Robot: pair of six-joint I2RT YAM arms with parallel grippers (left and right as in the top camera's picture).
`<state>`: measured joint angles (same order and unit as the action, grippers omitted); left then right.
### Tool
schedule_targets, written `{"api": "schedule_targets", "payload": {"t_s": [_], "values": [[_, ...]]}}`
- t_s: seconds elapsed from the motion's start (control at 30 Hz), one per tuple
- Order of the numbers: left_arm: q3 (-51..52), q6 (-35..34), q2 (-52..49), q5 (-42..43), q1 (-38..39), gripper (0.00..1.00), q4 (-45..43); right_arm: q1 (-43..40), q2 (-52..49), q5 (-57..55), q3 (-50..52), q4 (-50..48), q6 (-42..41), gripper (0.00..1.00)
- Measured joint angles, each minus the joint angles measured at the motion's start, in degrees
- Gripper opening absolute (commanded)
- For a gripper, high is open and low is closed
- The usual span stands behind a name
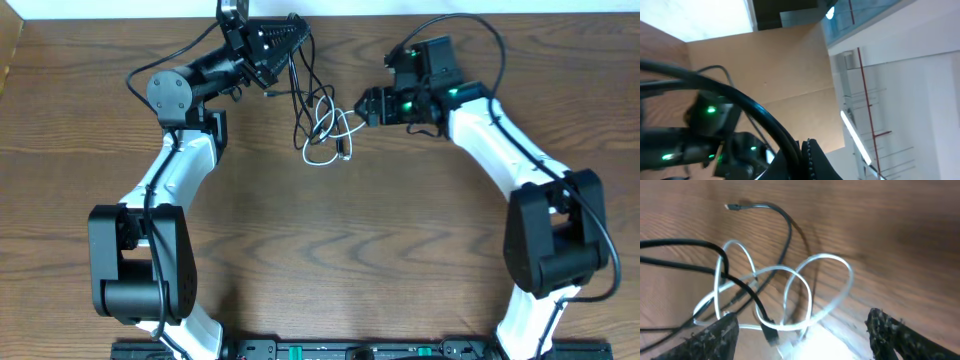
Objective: Untangle cables
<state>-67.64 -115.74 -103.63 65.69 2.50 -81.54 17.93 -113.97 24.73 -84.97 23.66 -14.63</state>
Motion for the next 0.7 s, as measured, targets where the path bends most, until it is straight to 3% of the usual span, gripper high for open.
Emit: {"api": "schedule_targets", "payload": {"t_s": [0.23, 0.7], "values": [[0.0, -0.2, 0.2, -0.5, 2.1, 0.08, -0.9, 2.3, -3.2, 1.0, 0.0, -4.6, 0.4, 0.76], [0.0, -0.2, 4.6, -1.6, 3.2, 0.07, -1.0, 2.8, -8.5, 1.9, 0.0, -2.0, -2.5, 0.70]]}}
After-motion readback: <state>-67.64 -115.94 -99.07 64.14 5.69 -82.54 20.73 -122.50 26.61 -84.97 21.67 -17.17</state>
